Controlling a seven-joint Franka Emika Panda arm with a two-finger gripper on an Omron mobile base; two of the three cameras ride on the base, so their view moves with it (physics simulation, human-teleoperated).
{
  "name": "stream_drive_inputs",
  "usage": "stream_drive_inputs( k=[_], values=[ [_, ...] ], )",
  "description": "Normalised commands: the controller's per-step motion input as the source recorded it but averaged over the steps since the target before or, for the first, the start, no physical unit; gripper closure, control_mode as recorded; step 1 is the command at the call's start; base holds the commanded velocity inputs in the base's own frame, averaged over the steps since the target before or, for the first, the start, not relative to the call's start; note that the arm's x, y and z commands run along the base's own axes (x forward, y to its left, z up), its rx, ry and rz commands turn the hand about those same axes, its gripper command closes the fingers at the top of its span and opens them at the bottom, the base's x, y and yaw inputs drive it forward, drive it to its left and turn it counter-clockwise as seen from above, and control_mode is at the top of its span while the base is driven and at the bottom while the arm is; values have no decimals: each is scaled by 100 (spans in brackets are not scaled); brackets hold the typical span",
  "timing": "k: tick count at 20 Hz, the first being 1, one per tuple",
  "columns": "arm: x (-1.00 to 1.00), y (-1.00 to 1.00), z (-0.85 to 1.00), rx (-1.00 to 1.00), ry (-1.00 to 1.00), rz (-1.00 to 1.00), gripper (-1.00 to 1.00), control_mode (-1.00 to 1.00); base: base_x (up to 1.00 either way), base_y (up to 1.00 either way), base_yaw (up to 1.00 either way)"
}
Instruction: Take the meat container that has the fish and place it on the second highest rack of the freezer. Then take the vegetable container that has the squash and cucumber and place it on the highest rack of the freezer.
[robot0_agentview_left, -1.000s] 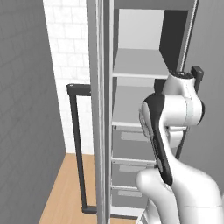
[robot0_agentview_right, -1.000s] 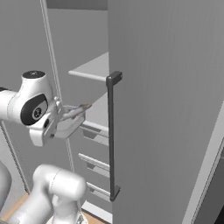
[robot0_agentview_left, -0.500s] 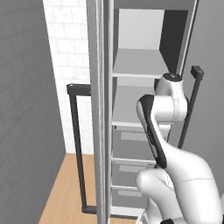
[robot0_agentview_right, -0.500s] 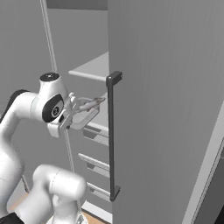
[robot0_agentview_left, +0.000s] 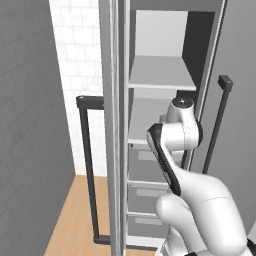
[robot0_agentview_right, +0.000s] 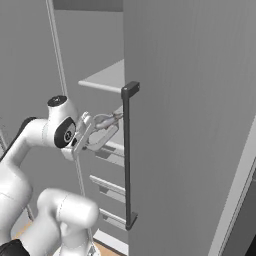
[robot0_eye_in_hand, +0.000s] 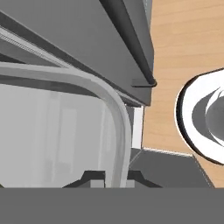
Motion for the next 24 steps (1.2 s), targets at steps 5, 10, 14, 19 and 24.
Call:
stream_drive_inputs(
  k=[5, 10, 14, 19, 24],
  values=[
    [85, -12, -1, 0, -1, -12, 100, -100, 0, 0, 0],
    [99, -26, 0, 0, 5, -8, 100, -100, 0, 0, 0],
    [96, -23, -3, 0, 5, -3, 100, -100, 0, 0, 0],
    [59, -12, -42, -3, 0, 0, 100, -100, 0, 0, 0],
    [34, -2, -58, -6, 0, 0, 100, -100, 0, 0, 0]
  ],
)
